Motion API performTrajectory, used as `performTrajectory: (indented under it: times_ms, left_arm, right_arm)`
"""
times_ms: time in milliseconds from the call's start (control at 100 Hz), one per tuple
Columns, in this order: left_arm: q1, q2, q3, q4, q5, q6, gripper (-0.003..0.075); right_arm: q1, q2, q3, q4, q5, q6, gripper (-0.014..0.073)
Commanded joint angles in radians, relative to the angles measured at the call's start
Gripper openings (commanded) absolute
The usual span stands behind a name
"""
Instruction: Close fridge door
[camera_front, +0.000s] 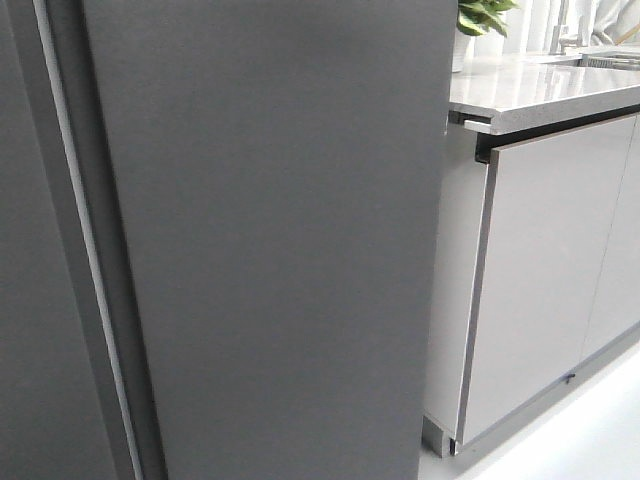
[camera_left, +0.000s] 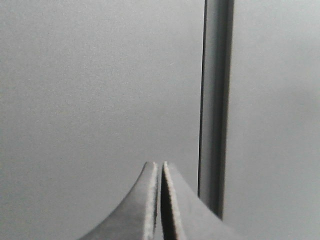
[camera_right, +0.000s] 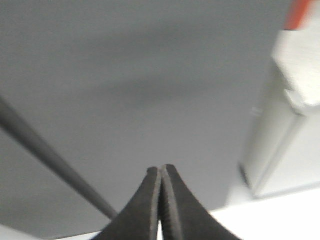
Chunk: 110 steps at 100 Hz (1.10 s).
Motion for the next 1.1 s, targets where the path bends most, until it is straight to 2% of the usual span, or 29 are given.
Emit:
performTrajectory:
  times_ms: [0, 440, 680, 760, 890, 1000, 1090]
  left_arm:
    - [-0.001, -0.011, 0.035, -0.004, -0.073, -0.002, -0.0020]
    - [-0.001, -0.011, 0.035, -0.004, -0.073, -0.002, -0.0020]
    - [-0.001, -0.011, 0.035, -0.004, -0.073, -0.002, -0.0020]
    - [-0.001, -0.011, 0.035, -0.004, -0.073, -0.002, -0.0020]
    - [-0.001, -0.011, 0.035, -0.004, -0.073, -0.002, -0.0020]
    - [-0.001, -0.011, 0.035, -0.004, -0.073, -0.002, -0.0020]
    - [-0.001, -0.011, 0.035, -0.004, -0.073, -0.002, -0.0020]
  right_arm:
    - [-0.037, -0.110, 0.056, -0.002, -0.081, -0.001, -0.0046]
    - [-0.055, -0.655, 0.796, -0.074, -0.408, -0.001, -0.0046]
    - [-0.055, -0.988, 1.096, -0.058, -0.410, 0.000, -0.0046]
    - [-0.055, -1.082, 1.172, -0.152, -0.406, -0.002, -0.0046]
    - [-0.055, -1.198, 1.255, -0.160, -0.364, -0.002, -0.0046]
    - [-0.055, -1.251, 1.286, -0.150, -0.288, -0.002, -0.0046]
    - [-0.055, -1.267, 1.318, -0.154, -0.287, -0.002, -0.0046]
